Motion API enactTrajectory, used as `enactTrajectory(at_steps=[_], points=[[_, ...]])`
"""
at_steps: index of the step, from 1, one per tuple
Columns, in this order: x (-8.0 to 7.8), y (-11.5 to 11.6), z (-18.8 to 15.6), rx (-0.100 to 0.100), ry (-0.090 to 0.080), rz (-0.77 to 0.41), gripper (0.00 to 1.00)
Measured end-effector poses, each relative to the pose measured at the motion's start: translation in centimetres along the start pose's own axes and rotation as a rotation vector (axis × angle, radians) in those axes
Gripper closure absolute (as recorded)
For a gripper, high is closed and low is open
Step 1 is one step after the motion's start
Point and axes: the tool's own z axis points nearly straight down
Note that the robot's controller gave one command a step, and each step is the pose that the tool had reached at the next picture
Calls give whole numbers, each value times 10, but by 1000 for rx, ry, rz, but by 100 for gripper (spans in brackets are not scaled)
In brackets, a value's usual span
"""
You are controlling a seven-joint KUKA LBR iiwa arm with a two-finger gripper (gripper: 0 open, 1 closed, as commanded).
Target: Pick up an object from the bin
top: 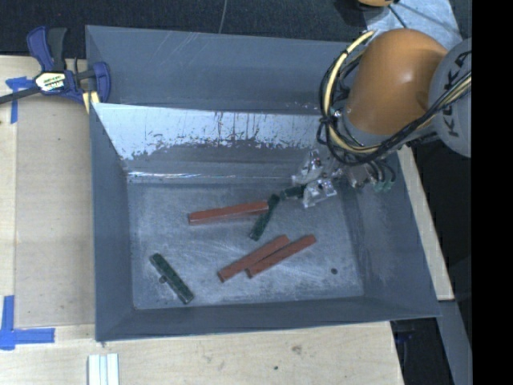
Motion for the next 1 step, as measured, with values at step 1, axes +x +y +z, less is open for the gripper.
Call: enactTrajectory(at_steps=[1], points=[[-2,-6,-22,0,1,3,100]])
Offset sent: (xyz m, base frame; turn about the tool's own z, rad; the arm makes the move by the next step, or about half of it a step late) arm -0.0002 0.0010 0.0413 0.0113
